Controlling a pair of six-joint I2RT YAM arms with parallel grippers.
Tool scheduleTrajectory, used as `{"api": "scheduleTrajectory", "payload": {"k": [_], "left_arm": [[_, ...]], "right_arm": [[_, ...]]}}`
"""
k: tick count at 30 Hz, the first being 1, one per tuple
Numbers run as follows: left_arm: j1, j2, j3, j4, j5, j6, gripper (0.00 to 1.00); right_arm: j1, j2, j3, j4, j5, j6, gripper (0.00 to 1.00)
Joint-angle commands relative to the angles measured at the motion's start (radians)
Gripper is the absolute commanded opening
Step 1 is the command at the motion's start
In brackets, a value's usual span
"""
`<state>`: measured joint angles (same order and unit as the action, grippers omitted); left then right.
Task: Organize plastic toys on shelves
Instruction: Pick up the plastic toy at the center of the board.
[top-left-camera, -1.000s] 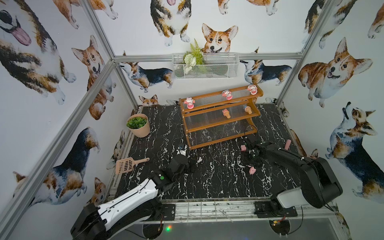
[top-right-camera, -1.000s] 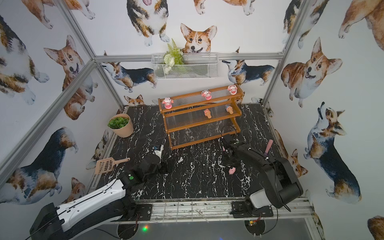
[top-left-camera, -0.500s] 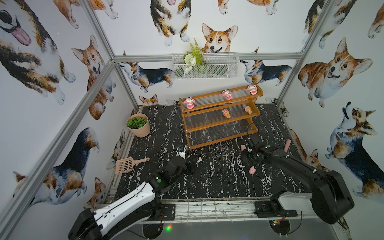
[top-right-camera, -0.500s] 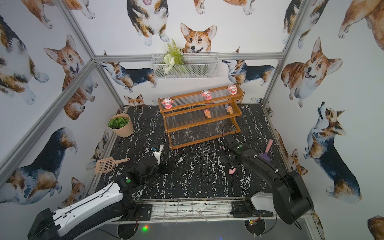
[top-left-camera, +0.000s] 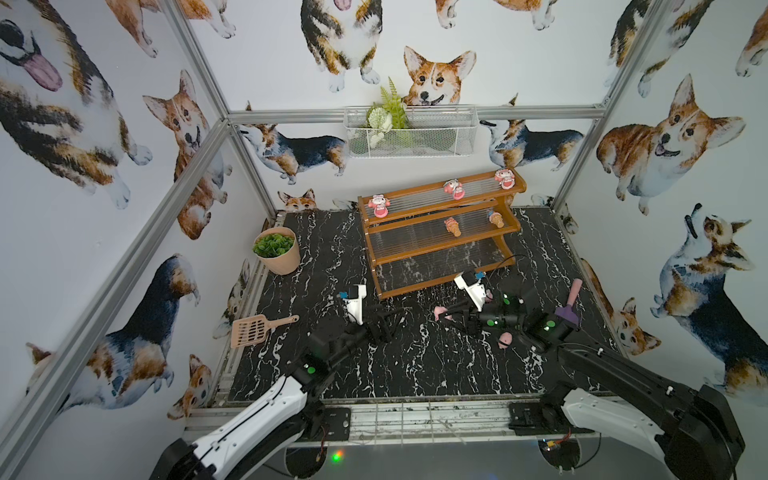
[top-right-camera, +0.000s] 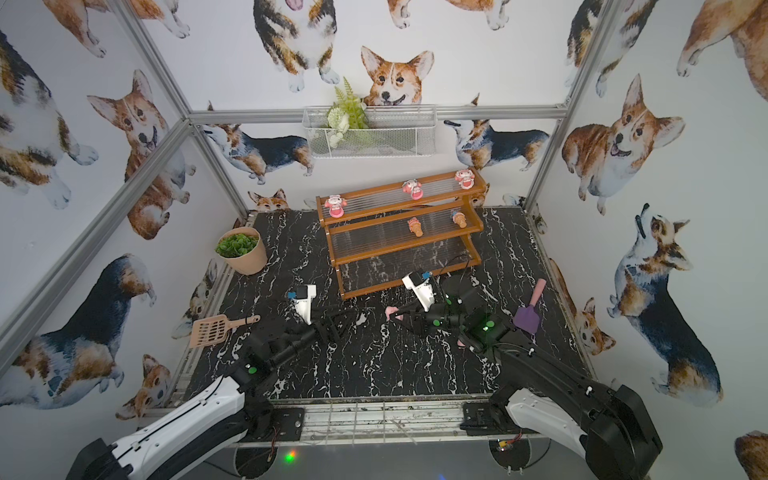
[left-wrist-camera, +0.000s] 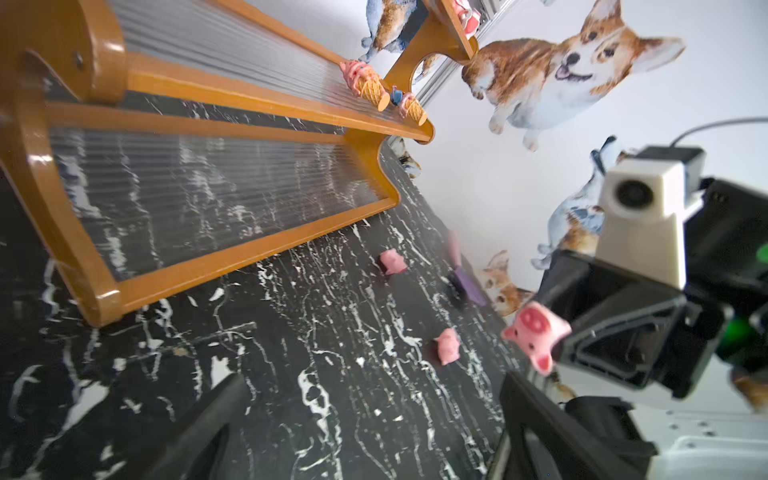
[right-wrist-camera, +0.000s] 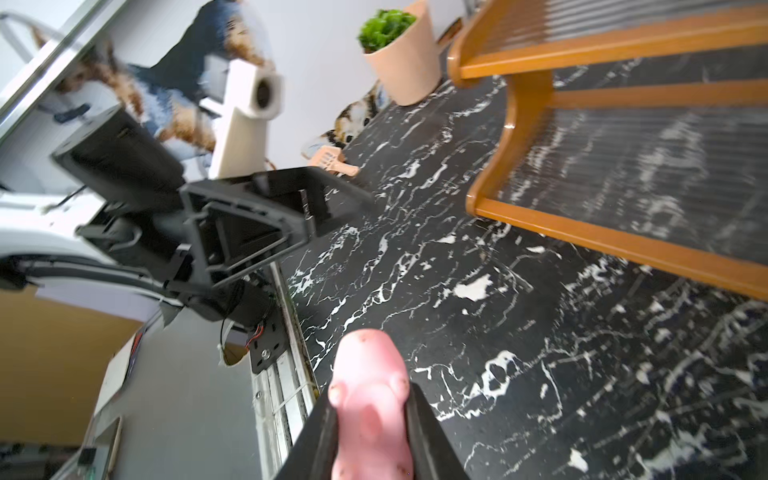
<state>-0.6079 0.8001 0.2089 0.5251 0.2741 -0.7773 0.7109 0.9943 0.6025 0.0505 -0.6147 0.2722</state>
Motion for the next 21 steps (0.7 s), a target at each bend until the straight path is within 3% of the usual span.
{"api": "scheduleTrajectory", "payload": {"k": [1, 5, 14, 21], "left_arm": [[0.039, 0.109, -0.003, 0.383, 0.213, -0.308, 0.96], [0.024, 0.198, 0.041, 0.481, 0.285, -0.408, 0.92], [-0.110, 0.111, 0.084, 0.115, 0.204, -0.229, 0.88], [-0.166, 0.132, 0.111, 0.096, 0.176, -0.225, 0.80]], "right_arm": [[0.041, 0.012, 0.017, 0.059, -0.020, -0.191, 0.28], [0.102, 0.039, 0.027, 0.029, 0.082, -0.321, 0.28], [0.117, 0.037, 0.010, 0.054, 0.131, -0.376, 0.30], [0.121, 0.033, 0.006, 0.068, 0.113, -0.366, 0.30]]}}
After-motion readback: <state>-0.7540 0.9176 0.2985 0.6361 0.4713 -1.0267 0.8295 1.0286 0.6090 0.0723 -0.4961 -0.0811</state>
